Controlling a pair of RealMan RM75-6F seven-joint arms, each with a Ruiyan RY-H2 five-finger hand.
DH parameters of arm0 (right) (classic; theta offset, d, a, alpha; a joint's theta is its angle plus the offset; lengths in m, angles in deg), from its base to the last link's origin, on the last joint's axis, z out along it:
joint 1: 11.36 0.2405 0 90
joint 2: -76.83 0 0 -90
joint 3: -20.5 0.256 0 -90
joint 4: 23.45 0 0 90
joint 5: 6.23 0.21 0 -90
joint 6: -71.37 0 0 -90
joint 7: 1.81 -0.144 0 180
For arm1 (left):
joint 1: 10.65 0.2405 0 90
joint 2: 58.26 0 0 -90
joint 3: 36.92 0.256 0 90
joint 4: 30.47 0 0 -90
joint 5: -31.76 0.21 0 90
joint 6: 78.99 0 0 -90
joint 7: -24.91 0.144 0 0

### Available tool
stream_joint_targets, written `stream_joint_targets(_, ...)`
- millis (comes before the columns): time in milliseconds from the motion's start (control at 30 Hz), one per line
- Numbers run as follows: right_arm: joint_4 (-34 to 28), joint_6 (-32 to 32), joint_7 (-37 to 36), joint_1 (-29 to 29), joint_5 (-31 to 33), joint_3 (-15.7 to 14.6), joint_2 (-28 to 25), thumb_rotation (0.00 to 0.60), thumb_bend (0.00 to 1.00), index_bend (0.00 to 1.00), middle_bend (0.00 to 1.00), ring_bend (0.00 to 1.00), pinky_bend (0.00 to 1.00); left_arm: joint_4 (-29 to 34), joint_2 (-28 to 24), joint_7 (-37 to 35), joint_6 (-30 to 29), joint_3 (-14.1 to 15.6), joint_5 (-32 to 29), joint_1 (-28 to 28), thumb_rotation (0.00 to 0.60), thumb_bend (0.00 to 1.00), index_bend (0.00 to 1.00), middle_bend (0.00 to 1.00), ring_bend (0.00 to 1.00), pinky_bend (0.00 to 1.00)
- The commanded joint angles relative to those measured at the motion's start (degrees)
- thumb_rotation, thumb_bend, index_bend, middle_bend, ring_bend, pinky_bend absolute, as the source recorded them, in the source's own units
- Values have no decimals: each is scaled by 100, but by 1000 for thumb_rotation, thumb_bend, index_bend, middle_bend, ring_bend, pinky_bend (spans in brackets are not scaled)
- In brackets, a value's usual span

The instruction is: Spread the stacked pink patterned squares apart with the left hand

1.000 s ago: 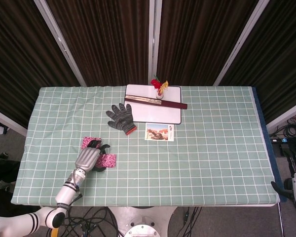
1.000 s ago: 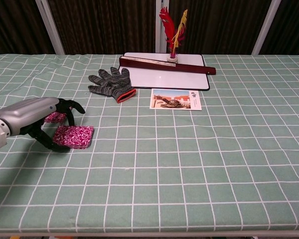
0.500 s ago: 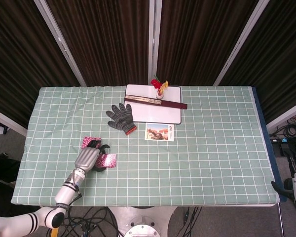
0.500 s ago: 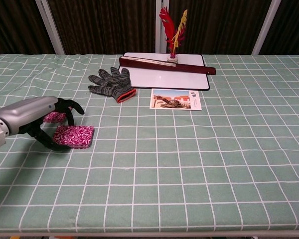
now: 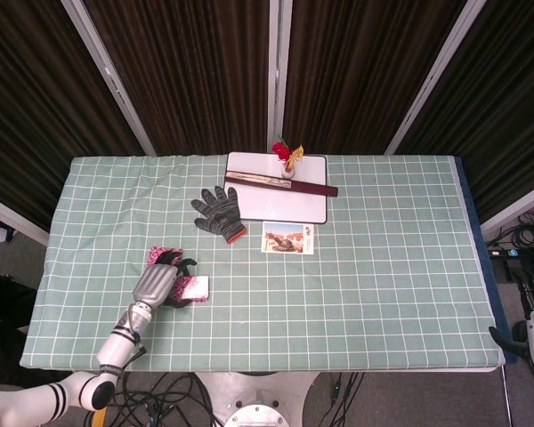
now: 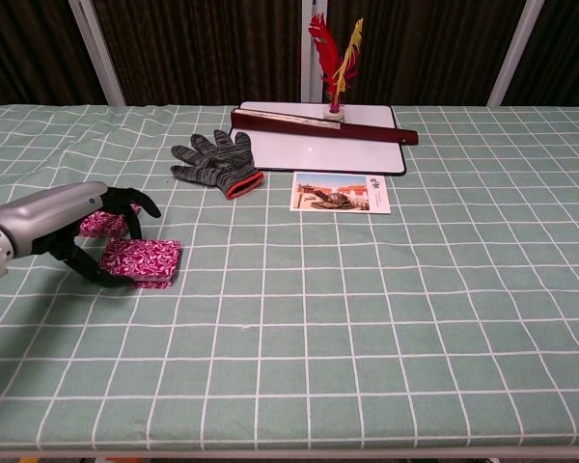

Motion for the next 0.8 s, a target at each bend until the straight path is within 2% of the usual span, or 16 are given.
stream_joint_targets(33, -1, -2, 4, 1, -1, -1, 1, 600, 127, 0, 0, 0, 0, -5, -2, -16, 0, 4, 1, 4, 600, 199, 240, 451, 98, 78)
stream_joint_targets(500, -15, -47, 49, 18, 30, 6, 10, 600, 127, 0, 0, 0, 0, 82, -163, -510, -163, -52, 112, 108, 600, 202, 254, 467, 106, 77)
stream_joint_targets(800, -90, -62, 142, 37, 33, 10, 12, 600, 127, 0, 0, 0, 0, 314, -577, -650, -541, 134, 260, 438, 600, 204, 255, 480, 116, 78)
